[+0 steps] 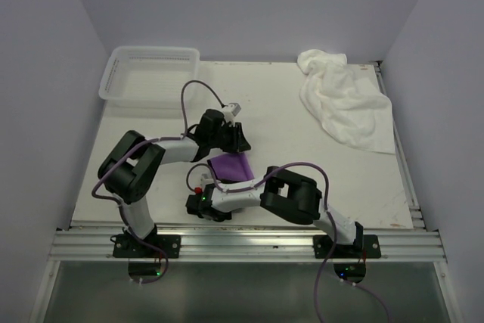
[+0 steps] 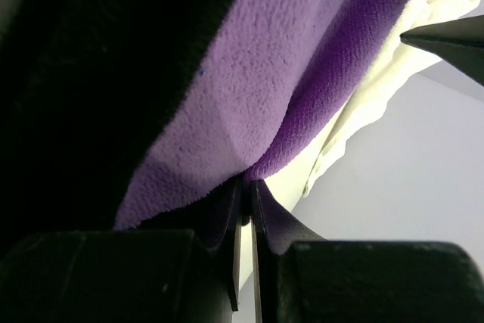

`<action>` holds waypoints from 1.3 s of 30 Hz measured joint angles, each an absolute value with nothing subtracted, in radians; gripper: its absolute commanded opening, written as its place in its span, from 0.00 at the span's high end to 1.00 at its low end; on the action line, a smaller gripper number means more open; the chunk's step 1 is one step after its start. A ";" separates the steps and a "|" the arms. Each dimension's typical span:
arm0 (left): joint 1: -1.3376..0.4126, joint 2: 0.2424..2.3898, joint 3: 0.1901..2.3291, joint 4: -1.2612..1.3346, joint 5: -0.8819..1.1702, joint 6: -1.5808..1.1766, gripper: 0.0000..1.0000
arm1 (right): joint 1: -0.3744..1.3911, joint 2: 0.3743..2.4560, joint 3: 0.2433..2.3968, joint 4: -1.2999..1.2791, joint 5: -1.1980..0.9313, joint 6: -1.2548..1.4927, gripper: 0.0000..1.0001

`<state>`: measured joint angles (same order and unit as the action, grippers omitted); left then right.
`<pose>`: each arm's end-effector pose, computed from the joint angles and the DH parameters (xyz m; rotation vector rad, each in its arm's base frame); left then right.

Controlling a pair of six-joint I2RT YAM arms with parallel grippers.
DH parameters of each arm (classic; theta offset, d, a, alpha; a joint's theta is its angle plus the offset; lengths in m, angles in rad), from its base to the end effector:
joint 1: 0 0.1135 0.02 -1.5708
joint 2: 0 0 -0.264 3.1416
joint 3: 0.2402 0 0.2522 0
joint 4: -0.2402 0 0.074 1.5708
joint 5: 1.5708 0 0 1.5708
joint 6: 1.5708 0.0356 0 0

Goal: Roll the towels
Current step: Roll the towel

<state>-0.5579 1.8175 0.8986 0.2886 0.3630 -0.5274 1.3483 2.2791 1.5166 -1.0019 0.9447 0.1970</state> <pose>0.3050 -0.2053 0.1480 0.2528 2.3256 -0.9774 0.1147 0.3760 0.0951 -1.4109 1.9546 -1.0441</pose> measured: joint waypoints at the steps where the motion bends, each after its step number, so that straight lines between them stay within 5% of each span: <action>1: -0.559 1.810 0.894 0.285 0.354 -0.527 0.65 | 1.348 2.280 1.517 -1.003 0.945 0.197 1.00; 12: -0.559 1.586 0.838 0.356 0.373 -0.531 0.62 | 1.349 2.291 1.527 -1.015 0.948 0.197 1.00; 25: -0.577 1.770 0.820 0.401 0.528 -0.532 0.66 | 1.350 2.302 1.539 -1.029 0.948 0.191 1.00; 39: -0.577 1.772 0.768 0.363 0.430 -0.504 0.70 | 1.351 2.309 1.545 -1.037 0.949 0.178 1.00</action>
